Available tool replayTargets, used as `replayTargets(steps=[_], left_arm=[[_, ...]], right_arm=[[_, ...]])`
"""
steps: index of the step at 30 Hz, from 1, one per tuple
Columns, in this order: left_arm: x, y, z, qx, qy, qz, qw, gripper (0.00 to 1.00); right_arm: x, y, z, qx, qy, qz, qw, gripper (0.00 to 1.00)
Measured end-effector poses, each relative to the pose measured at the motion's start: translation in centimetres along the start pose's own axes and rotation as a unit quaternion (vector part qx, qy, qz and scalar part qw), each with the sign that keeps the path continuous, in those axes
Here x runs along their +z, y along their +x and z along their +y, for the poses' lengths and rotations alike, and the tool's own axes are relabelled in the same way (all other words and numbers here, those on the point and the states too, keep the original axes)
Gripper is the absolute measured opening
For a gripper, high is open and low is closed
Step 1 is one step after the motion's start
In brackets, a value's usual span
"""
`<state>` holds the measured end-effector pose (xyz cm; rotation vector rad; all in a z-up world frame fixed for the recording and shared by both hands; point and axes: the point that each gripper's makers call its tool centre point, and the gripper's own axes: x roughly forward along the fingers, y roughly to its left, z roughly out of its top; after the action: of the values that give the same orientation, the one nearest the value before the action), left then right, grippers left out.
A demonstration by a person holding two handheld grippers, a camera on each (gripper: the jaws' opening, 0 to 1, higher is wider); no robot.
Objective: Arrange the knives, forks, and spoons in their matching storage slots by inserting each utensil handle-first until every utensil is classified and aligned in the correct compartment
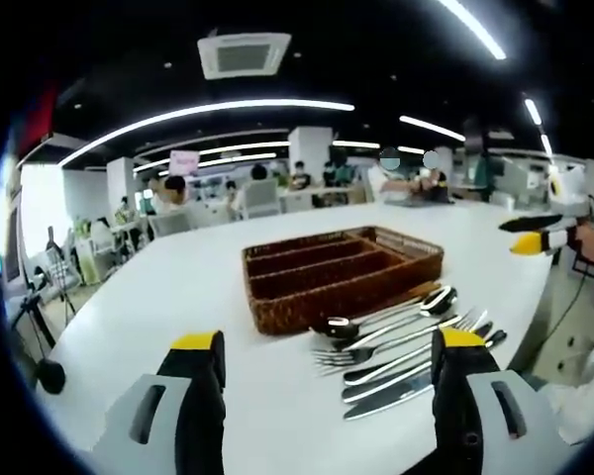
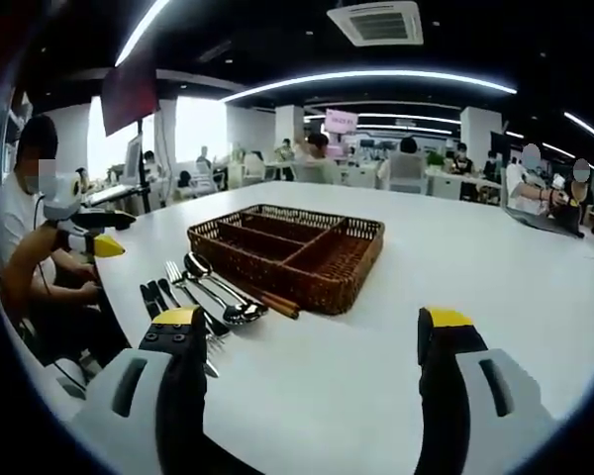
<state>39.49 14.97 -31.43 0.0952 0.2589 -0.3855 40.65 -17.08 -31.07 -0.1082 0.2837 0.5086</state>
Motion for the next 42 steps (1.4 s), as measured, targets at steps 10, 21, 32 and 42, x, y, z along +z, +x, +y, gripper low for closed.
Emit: replayTargets(steps=[10,21,32,42], left_arm=[[0.23,-0.02,-0.14,-0.001,0.000,-0.004,1.0000,0.87],[0.20,-0.03,-0.24,0.000,0.001,-0.003,1.0000,0.86],[0.08,-0.01,-0.37,-0.001,0.004,0.000,1.0000,0.86],[0.09,0.09,-0.40,-0.003,0.002,-0.001,1.0000,0.86]], right_arm=[[0.05,-0.08,0.10,0.000,-0.002,-0.002,1.0000,0.91],[0.14,-0.10,0.08,0.002,0.000,-0.004,1.0000,0.91],[0.11,-0.22,-0.04,0.000,-0.001,-0.004,1.0000,0.91],[-0.05,-0.16,0.08,0.003,0.000,-0.001,1.0000,0.91]])
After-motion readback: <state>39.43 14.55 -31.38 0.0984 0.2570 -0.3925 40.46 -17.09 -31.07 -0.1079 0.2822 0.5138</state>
